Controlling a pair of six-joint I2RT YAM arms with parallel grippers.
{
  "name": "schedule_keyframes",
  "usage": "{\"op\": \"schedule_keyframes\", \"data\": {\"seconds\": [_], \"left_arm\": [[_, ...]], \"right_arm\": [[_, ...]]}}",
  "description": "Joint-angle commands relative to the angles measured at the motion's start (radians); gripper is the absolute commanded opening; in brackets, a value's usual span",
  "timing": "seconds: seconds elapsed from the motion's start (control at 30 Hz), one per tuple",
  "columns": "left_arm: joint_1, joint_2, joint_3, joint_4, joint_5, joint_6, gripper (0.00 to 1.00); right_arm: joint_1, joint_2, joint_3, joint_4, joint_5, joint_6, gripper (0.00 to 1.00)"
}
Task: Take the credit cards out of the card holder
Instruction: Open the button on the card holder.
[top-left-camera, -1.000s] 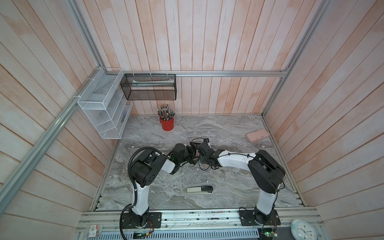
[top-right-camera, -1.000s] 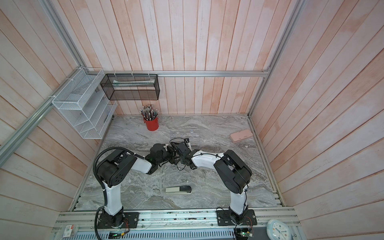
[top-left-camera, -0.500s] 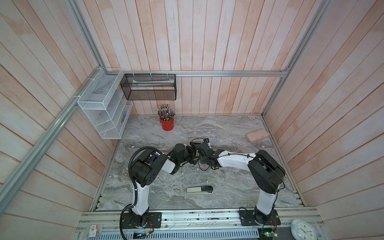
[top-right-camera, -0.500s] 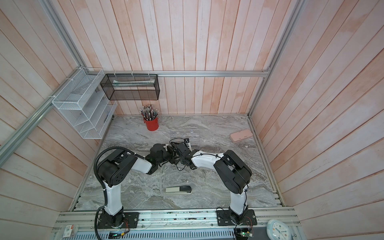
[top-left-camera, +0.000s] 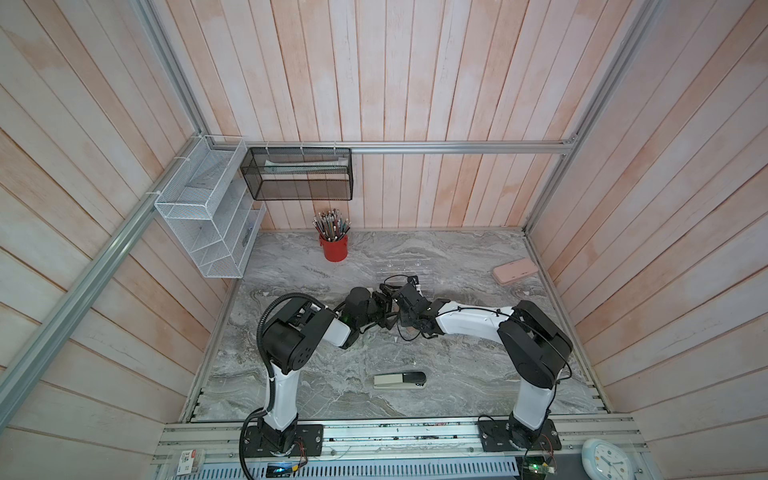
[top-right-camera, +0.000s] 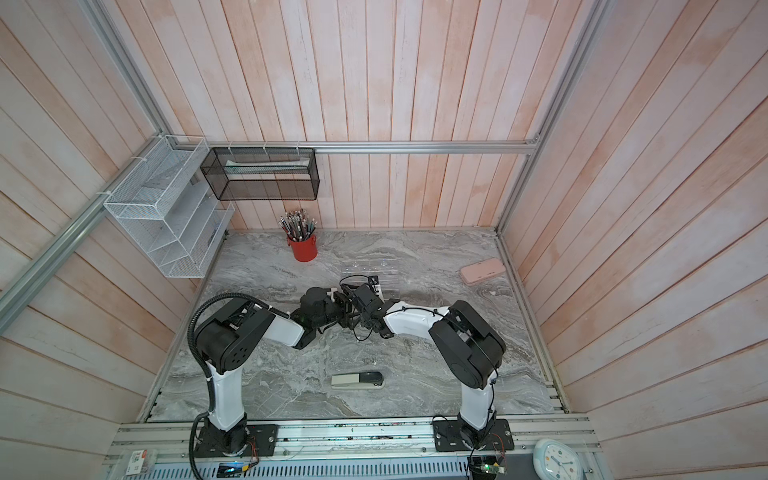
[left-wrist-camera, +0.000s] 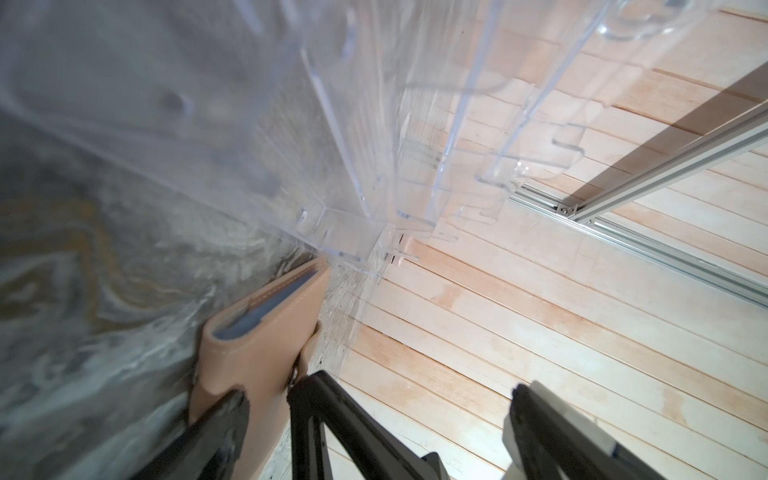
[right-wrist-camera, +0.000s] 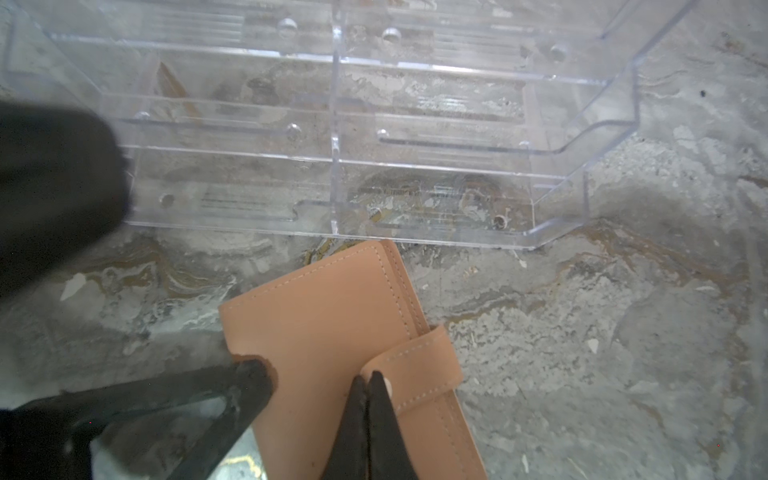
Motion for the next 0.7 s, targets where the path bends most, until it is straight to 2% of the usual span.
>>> {"op": "schedule_keyframes", "data": {"seconds": [0.0,0.3,0.67], "left_arm": [[0.015,0.062,-0.022,-0.135,-0.06,0.006,1.0],[0.014,0.063,-0.023,-0.137,-0.063,0.007,1.0],[0.018,0.076,-0.026,-0.143,-0.064,0.008,1.0]], "right_arm": [[-0.029,-0.006,-0.037,-0.05,-0.004,0.003,0.0],[-0.034,0.026,-0.016,-0.073,-0.013,0.005,0.0],[-0.064,-0.05,-0.057,-0.038,-0.076,-0.004,0.0]]}}
